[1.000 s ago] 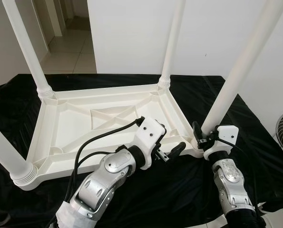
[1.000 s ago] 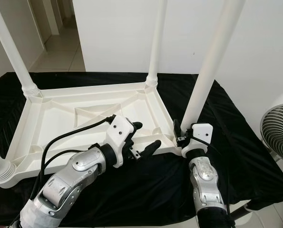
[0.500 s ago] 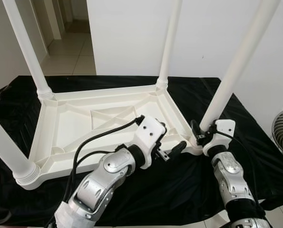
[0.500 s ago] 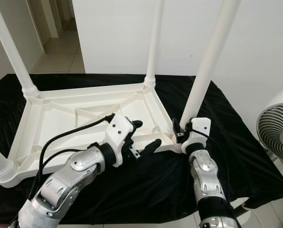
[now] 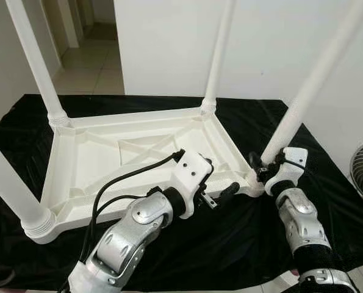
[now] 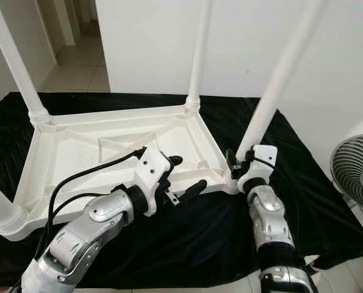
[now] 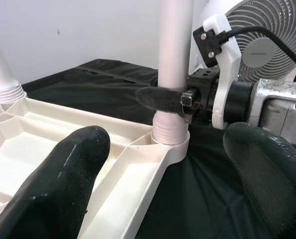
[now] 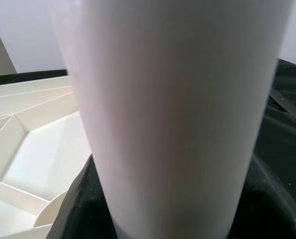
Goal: Building children table
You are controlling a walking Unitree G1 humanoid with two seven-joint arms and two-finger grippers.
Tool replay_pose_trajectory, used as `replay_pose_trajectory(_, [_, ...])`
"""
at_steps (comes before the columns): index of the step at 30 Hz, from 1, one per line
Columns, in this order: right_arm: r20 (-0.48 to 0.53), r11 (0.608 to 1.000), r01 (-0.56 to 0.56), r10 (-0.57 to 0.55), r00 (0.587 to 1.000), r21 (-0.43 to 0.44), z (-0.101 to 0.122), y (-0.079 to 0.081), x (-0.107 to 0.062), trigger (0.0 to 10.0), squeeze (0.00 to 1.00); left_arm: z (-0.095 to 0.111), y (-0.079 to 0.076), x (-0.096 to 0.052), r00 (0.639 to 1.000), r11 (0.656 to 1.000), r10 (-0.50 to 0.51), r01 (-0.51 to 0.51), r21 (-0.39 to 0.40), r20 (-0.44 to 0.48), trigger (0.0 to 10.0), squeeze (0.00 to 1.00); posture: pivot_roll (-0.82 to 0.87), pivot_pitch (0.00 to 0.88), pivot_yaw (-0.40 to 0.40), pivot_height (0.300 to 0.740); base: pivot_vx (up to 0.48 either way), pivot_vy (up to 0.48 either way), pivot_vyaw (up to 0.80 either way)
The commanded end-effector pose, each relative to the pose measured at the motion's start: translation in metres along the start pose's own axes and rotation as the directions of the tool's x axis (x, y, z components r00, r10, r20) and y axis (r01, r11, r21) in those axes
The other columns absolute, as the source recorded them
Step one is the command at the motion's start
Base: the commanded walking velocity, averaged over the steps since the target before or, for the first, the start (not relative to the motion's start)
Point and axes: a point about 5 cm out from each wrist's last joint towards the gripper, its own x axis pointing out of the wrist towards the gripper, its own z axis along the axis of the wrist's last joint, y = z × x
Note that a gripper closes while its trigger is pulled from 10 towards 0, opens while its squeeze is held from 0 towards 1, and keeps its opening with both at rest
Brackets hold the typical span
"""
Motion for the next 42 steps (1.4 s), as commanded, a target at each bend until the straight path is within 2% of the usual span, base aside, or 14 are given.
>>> replay_pose_trajectory(1, [-0.424,0.993,0.088,-0.045,0.904,0.082,-0.084,-0.008,-0.035,10.0,0.00,-0.001,-0.005,-0.001,0.999,0.999,-0.048,0.048,-0.012,-0.009,10.0,0.00,0.02,0.082,0.023,0.740,0.000,0.000,0.00])
replay_pose_trajectory(14, [-0.414,0.996,0.073,-0.042,0.909,0.059,-0.076,-0.013,-0.029,10.0,0.00,-0.001,-0.007,-0.001,0.999,0.999,-0.047,0.047,-0.014,-0.009,10.0,0.00,0.02,0.080,0.011,0.740,0.000,0.000,0.00])
replay_pose_trajectory(17, [-0.365,0.995,0.081,-0.055,0.930,0.056,-0.073,-0.005,-0.029,10.0,0.00,-0.001,-0.006,-0.001,0.999,0.999,-0.041,0.041,-0.013,-0.009,10.0,0.00,0.02,0.084,0.008,0.740,0.000,0.000,0.00])
replay_pose_trajectory(19, [-0.284,0.992,0.116,-0.096,0.954,0.055,-0.065,0.004,-0.028,10.0,0.00,-0.001,-0.006,-0.002,0.999,0.999,-0.034,0.034,-0.016,-0.008,10.0,0.00,0.02,0.087,0.006,0.740,0.000,0.000,0.00])
replay_pose_trajectory(22, [-0.234,0.983,0.168,-0.149,0.961,0.067,-0.060,0.011,-0.027,10.0,0.00,-0.001,-0.006,-0.002,1.000,0.999,-0.030,0.030,-0.018,-0.008,10.0,0.00,0.02,0.090,0.004,0.740,0.000,0.000,0.00])
replay_pose_trajectory(25, [-0.234,0.983,0.168,-0.149,0.961,0.067,-0.060,0.011,-0.027,10.0,0.00,-0.001,-0.006,-0.002,1.000,0.999,-0.030,0.030,-0.018,-0.008,10.0,0.00,0.02,0.090,0.004,0.740,0.000,0.000,0.00])
replay_pose_trajectory(26, [-0.225,0.974,0.212,-0.191,0.955,0.074,-0.058,0.014,-0.026,10.0,0.00,-0.001,-0.006,-0.001,1.000,0.999,-0.030,0.030,-0.019,-0.007,10.0,0.00,0.02,0.091,0.002,0.740,0.000,0.000,0.00])
replay_pose_trajectory(28, [-0.192,0.936,0.342,-0.321,0.927,0.085,-0.052,0.034,-0.026,10.0,0.00,-0.001,-0.006,0.000,1.000,0.999,-0.029,0.029,-0.019,-0.006,10.0,0.00,0.02,0.091,-0.012,0.740,0.000,0.000,0.00])
replay_pose_trajectory(31, [-0.192,0.936,0.342,-0.321,0.927,0.085,-0.052,0.034,-0.026,10.0,0.00,-0.001,-0.006,0.000,1.000,0.999,-0.029,0.029,-0.019,-0.006,10.0,0.00,0.02,0.091,-0.012,0.740,0.000,0.000,0.00])
replay_pose_trajectory(33, [-0.166,0.904,0.415,-0.397,0.903,0.098,-0.046,0.051,-0.029,10.0,0.00,-0.001,-0.006,0.001,1.000,0.999,-0.027,0.026,-0.017,-0.004,10.0,0.00,0.03,0.091,-0.024,0.740,0.000,0.000,0.00])
replay_pose_trajectory(35, [-0.168,0.890,0.440,-0.419,0.892,0.118,-0.044,0.056,-0.029,10.0,0.00,-0.001,-0.006,0.002,1.000,1.000,-0.023,0.023,-0.018,-0.001,10.0,0.00,0.02,0.090,-0.032,0.740,0.000,0.000,0.00])
replay_pose_trajectory(40, [-0.155,0.889,0.440,-0.420,0.894,0.126,-0.040,0.060,-0.030,10.0,0.00,-0.001,-0.006,0.003,1.000,1.000,-0.017,0.017,-0.023,0.003,10.0,0.00,0.02,0.090,-0.035,0.740,0.000,0.000,0.00])
replay_pose_trajectory(41, [-0.132,0.906,0.408,-0.394,0.910,0.111,-0.038,0.061,-0.030,10.0,0.69,-0.001,-0.007,0.003,1.000,1.000,-0.014,0.014,-0.026,0.006,10.0,0.00,0.02,0.089,-0.038,0.740,0.000,0.000,0.00])
replay_pose_trajectory(42, [-0.132,0.906,0.408,-0.394,0.910,0.111,-0.038,0.061,-0.030,10.0,0.69,-0.001,-0.007,0.003,1.000,1.000,-0.014,0.014,-0.026,0.006,10.0,0.00,0.02,0.089,-0.038,0.740,0.000,0.000,0.00])
